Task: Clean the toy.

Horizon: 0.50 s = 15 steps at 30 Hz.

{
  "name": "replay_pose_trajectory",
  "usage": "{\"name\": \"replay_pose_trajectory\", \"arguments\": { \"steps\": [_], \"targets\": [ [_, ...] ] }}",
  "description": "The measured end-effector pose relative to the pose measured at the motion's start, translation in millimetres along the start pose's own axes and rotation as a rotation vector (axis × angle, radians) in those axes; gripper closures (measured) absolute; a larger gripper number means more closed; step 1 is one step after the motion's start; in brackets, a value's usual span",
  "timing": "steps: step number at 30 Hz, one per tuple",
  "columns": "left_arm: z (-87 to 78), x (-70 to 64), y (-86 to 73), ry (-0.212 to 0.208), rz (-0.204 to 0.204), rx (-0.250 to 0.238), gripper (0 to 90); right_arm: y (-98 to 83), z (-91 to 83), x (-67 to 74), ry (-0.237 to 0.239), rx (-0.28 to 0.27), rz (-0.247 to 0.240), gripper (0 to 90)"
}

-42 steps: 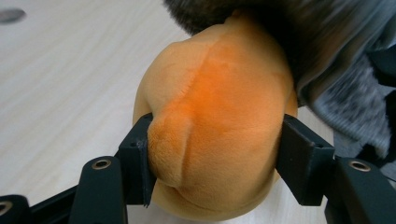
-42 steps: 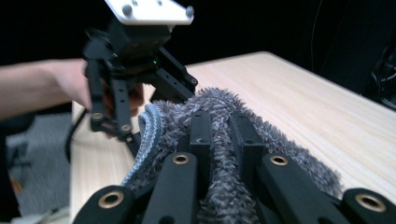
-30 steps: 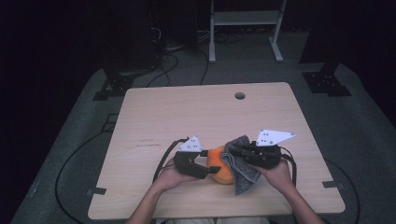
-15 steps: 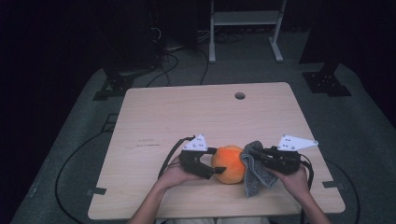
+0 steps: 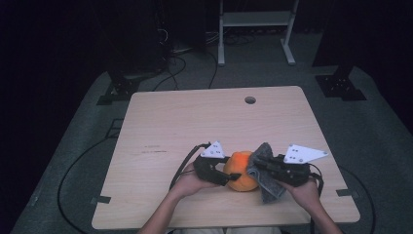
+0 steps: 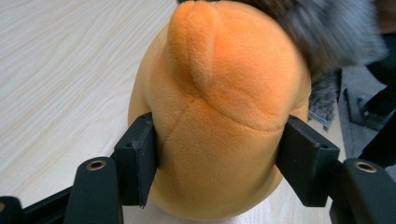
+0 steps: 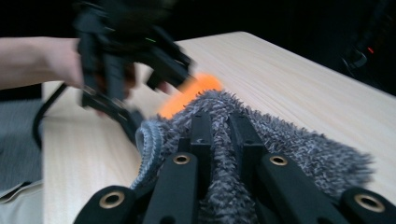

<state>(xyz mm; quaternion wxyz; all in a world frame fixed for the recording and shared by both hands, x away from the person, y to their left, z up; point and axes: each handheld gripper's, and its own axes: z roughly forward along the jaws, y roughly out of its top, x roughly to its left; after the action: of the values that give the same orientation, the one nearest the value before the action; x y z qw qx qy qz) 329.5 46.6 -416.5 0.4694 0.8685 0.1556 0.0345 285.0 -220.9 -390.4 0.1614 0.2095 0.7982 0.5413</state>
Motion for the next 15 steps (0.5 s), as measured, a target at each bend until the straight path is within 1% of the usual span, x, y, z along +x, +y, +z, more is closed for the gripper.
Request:
{"name": "replay_pose_trajectory", "arguments": {
  "steps": [1, 2, 3, 4, 5, 6, 7, 9, 11, 13, 14, 15],
  "targets": [
    [0.1, -0.4, -0.1, 0.000, 0.008, 0.004, 35.8, 5.4, 3.8, 5.2, 0.010, 0.005, -0.028, 80.8],
    [-0.7, -0.1, -1.3, -0.005, 0.008, 0.007, 36.2, 10.2, 7.2, 9.0, 0.019, 0.008, -0.049, 80.8],
    [-1.5, 0.5, -2.5, -0.006, 0.005, 0.008, 36.3, 14.2, 10.5, 9.9, 0.024, 0.010, -0.066, 80.8],
    [-3.3, 2.3, -5.0, -0.007, 0.006, 0.010, 36.9, 15.3, 11.8, 8.6, 0.024, 0.013, -0.068, 80.9],
    [-4.5, 2.7, -6.8, -0.011, -0.005, 0.010, 37.6, 14.8, 12.4, 4.3, 0.018, 0.010, -0.055, 80.9],
    [-5.8, 4.1, -9.0, -0.013, -0.007, 0.007, 37.9, 13.5, 12.0, 0.6, 0.013, 0.009, -0.045, 80.9],
    [-6.5, 4.6, -11.0, -0.013, -0.022, 0.000, 37.9, 10.5, 10.9, -4.6, 0.006, 0.006, -0.024, 80.9],
    [-7.8, 6.8, -13.7, -0.012, -0.048, -0.010, 36.8, 2.5, 7.4, -14.3, -0.009, 0.002, 0.018, 80.9],
    [-7.9, 9.7, -15.7, -0.012, -0.069, -0.024, 34.8, -5.7, 2.0, -19.3, -0.024, 0.001, 0.044, 80.9],
    [-7.8, 10.7, -16.2, -0.016, -0.077, -0.030, 34.7, -12.0, -3.7, -20.4, -0.036, 0.001, 0.052, 80.9],
    [-7.6, 10.6, -15.9, -0.017, -0.074, -0.032, 34.0, -14.8, -6.1, -20.0, -0.038, 0.000, 0.056, 80.9],
    [-6.9, 9.4, -15.3, -0.017, -0.056, -0.035, 30.5, -17.5, -7.7, -19.4, -0.038, 0.002, 0.057, 80.9]
  ]
}}
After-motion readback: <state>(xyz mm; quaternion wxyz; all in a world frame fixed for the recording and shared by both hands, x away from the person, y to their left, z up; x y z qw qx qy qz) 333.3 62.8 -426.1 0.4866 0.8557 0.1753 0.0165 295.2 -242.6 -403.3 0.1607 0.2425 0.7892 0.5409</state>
